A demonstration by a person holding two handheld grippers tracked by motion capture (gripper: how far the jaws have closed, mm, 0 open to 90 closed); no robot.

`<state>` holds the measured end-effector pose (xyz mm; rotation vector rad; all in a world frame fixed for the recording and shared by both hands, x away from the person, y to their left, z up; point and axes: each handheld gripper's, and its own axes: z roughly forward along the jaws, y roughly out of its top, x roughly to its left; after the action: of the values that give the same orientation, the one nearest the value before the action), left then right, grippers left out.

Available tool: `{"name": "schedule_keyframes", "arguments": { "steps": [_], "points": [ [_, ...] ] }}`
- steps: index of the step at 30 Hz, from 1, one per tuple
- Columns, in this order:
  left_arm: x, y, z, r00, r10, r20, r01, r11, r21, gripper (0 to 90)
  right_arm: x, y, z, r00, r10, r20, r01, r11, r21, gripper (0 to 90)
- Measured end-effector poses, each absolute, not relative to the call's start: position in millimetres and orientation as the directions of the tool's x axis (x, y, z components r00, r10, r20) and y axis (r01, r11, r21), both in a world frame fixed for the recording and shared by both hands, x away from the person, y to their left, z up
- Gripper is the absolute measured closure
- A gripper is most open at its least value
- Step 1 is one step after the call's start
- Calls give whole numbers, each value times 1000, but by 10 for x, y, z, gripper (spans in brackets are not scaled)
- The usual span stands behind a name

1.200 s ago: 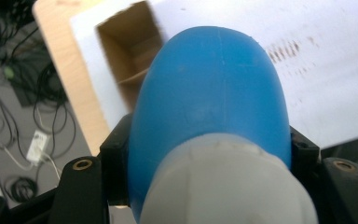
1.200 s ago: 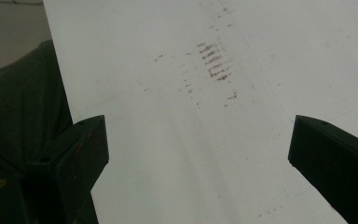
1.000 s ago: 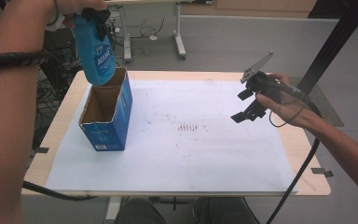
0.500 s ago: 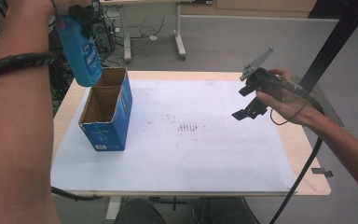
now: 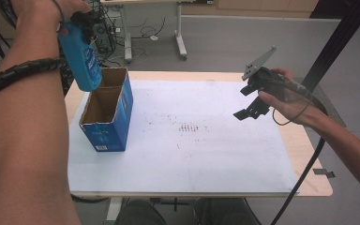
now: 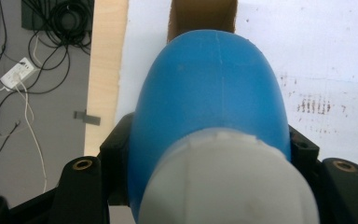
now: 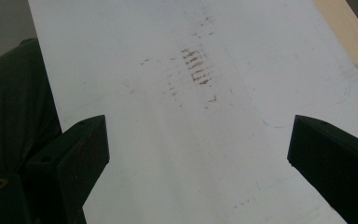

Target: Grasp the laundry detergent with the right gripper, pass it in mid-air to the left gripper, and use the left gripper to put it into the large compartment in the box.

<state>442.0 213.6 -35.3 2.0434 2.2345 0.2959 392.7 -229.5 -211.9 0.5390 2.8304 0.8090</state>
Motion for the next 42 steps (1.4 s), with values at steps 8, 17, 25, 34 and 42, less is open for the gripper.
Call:
{"name": "schedule_keyframes", "arguments": {
  "steps": [8, 17, 25, 34, 42],
  "points": [
    [4461, 2169, -531, -97, 994, 49, 975, 85, 206, 376, 3931, -2293, -2122, -923, 381, -45, 301, 791, 533, 53],
    [4495, 2224, -770, -96, 994, 42, 978, 87, 190, 376, 3939, -2252, -2134, -925, 377, -45, 299, 796, 526, 53],
    [4497, 2265, -903, -97, 994, 41, 977, 88, 192, 376, 3937, -2217, -2128, -927, 373, -44, 295, 797, 527, 53],
    [4498, 2281, -1126, -89, 995, 34, 979, 81, 189, 376, 3920, -2207, -2142, -928, 370, -45, 293, 798, 526, 54],
    [4518, 2272, -1393, -84, 996, 21, 981, 79, 176, 375, 3911, -2221, -2149, -925, 377, -45, 301, 800, 520, 53]
  ]
}}
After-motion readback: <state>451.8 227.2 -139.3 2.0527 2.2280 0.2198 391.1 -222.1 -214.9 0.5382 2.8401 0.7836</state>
